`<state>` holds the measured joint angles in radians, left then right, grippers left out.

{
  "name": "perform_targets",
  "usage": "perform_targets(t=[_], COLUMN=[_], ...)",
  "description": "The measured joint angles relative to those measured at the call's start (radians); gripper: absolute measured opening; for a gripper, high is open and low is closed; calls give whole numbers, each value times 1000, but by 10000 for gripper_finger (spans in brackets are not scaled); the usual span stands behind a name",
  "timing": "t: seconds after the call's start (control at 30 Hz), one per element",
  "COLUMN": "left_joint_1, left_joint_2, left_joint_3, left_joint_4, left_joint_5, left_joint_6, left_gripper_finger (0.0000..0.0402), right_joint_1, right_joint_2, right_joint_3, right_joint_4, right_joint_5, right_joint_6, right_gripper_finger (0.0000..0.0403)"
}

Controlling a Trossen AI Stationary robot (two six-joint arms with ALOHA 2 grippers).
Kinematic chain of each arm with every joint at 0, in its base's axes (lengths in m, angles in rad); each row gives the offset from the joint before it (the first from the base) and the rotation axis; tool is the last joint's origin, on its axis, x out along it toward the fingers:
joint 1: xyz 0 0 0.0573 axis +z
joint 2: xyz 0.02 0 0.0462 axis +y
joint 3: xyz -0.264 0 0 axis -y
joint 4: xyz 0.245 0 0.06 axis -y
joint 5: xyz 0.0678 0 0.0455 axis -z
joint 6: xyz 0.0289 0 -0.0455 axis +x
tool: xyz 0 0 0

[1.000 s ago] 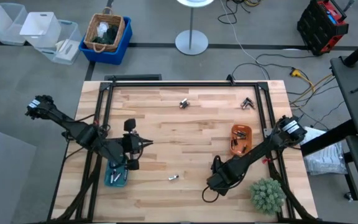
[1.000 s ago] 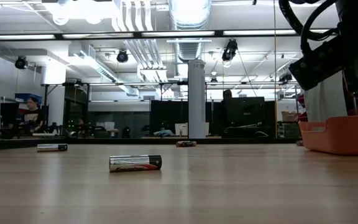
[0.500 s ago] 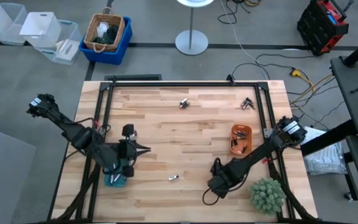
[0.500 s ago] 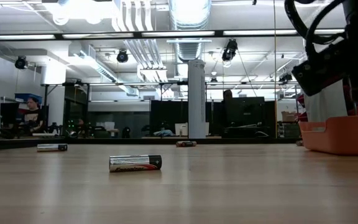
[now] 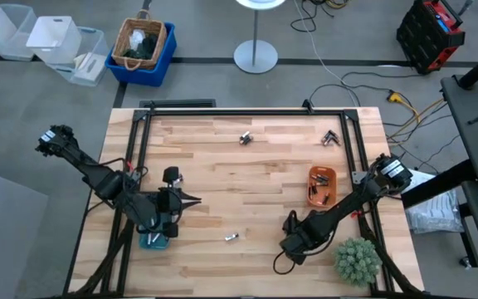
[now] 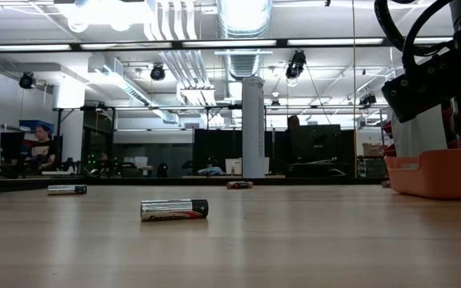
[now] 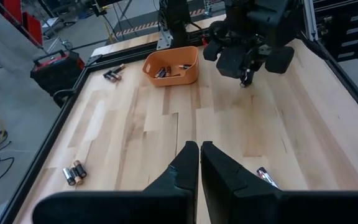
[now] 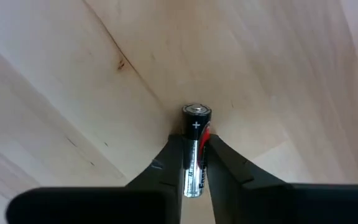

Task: Sort batteries
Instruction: Put the silver battery into the blue bin

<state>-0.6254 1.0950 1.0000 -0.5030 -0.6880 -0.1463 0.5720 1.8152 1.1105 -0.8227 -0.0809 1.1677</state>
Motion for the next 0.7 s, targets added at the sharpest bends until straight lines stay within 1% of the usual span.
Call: perform_targets(t=[0.23,0.33,0.5,0.63,0.7], left_joint_1=[0,0,0,0,0], left_joint_2=[8,22,56,102,128], left_joint_3=[-2,-3,-3,-3,-3], left_joint_4=[1,0,15,23,27], left_joint_5=[3,25,26,28,29], left_joint_6=[2,2,-8,-22,-27], left_gripper_finger=[0,0,0,0,0], right_joint_1=[2,1,-18,-36,-54], right_joint_2=[-10,-23,-69,-78,-82], right_joint_3=[-1,16,71,111,129], right_joint_4=[5,-10,4,41,96], right_joint_5=[22,52,191,259,279], right_joint_6=[-37,-66,-154,-273,-359], right_gripper_finger=[35,35,35,35,35])
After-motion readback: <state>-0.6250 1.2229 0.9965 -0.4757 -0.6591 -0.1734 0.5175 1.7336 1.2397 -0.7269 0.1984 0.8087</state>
